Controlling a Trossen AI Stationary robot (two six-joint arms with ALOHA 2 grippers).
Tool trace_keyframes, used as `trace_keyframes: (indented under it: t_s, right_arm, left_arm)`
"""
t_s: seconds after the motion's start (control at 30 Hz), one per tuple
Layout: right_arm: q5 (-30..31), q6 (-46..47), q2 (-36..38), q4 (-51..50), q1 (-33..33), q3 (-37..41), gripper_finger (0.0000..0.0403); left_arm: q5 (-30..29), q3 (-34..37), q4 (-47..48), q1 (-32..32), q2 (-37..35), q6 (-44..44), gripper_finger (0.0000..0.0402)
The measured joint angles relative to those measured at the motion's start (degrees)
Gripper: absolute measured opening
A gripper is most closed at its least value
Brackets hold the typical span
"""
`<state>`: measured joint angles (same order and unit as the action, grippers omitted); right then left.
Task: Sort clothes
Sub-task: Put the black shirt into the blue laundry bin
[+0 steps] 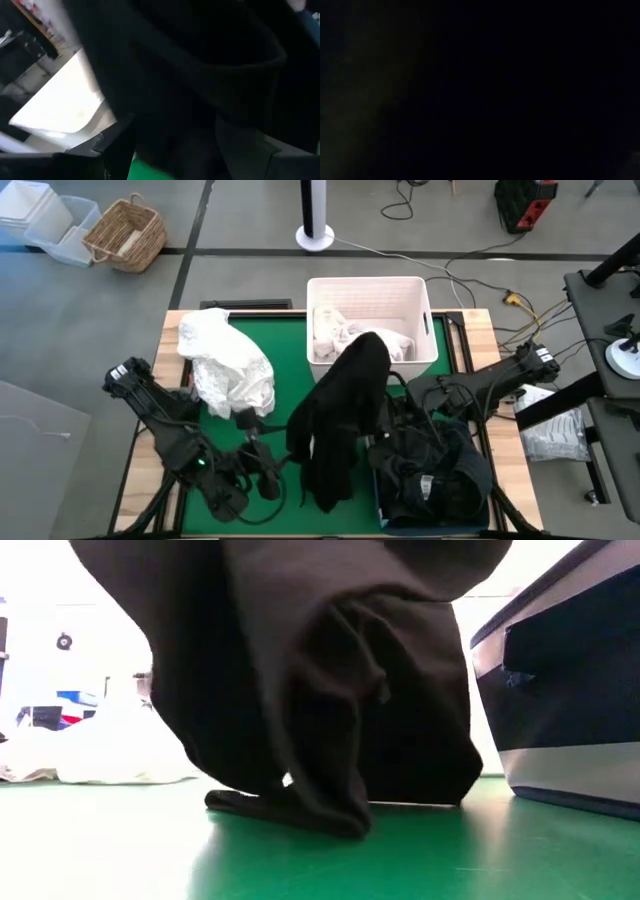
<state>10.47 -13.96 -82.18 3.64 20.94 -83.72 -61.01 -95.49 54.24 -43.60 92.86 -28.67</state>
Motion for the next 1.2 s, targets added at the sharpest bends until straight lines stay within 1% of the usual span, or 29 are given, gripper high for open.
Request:
trace_keyframes:
  t_s: [0.03,0.07,0.13,0.2,0.27,0.37,0.47,0.7,0.83,0.97,1.03,1.1,1.13,1.2]
  right_arm:
    - [0.1,0.1,-0.1,1.0,-0.1,0.0,0.0013]
    - [0.1,0.5,-0.2,1.7,-0.1,0.0,0.0013]
    - [0.1,0.9,-0.3,2.8,-0.1,0.0,0.0013]
    - [0.0,1.2,-0.4,3.0,-0.1,0.0,0.0018]
    - [0.0,2.3,-0.5,2.9,-0.1,0.0,0.003]
    - [-1.3,4.9,-0.5,2.9,-0.2,0.0,0.0057]
    - [-3.4,7.7,-0.5,2.9,-0.3,0.0,0.0097]
    - [-4.0,14.9,-1.0,3.1,-1.0,0.0,0.0219]
    - [-6.9,18.0,-1.5,2.7,-1.8,0.1,0.0286]
    - [-9.4,18.7,-1.6,3.3,-2.0,0.1,0.034]
    - [-9.5,18.7,-1.8,4.4,-2.0,0.1,0.0358]
    - [-9.5,18.2,-2.1,6.1,-2.0,0.1,0.0362]
    - [-9.6,17.6,-2.3,6.9,-2.0,0.1,0.036]
    - [-9.6,16.3,-2.6,8.1,-2.0,0.1,0.0341]
  left_arm:
    - [-0.5,1.7,-4.2,0.3,0.0,2.4,0.0245]
    - [-2.4,3.3,-8.3,0.6,0.1,4.4,0.0245]
    - [-8.0,5.5,-15.0,1.2,0.1,6.7,0.0245]
    - [-13.7,6.7,-18.1,1.5,0.0,7.0,0.0245]
    - [-16.4,6.9,-19.5,1.7,-0.1,7.5,0.0245]
    - [-16.4,7.0,-21.1,1.9,-0.1,9.1,0.0245]
    - [-16.4,7.0,-21.5,1.9,-0.1,9.6,0.0245]
    - [-16.4,7.0,-22.5,2.6,-0.1,10.0,0.0245]
    - [-16.8,7.0,-22.8,3.0,-0.1,10.0,0.0245]
    - [-19.0,7.0,-22.9,3.0,-0.2,10.0,0.0245]
    - [-19.1,7.0,-23.2,3.0,-0.2,10.0,0.0245]
    - [-19.0,7.0,-23.3,3.0,-0.2,10.0,0.0245]
    - [-19.0,7.0,-23.4,3.0,-0.2,9.8,0.0245]
    - [-18.3,7.0,-23.5,3.2,0.1,9.3,0.0245]
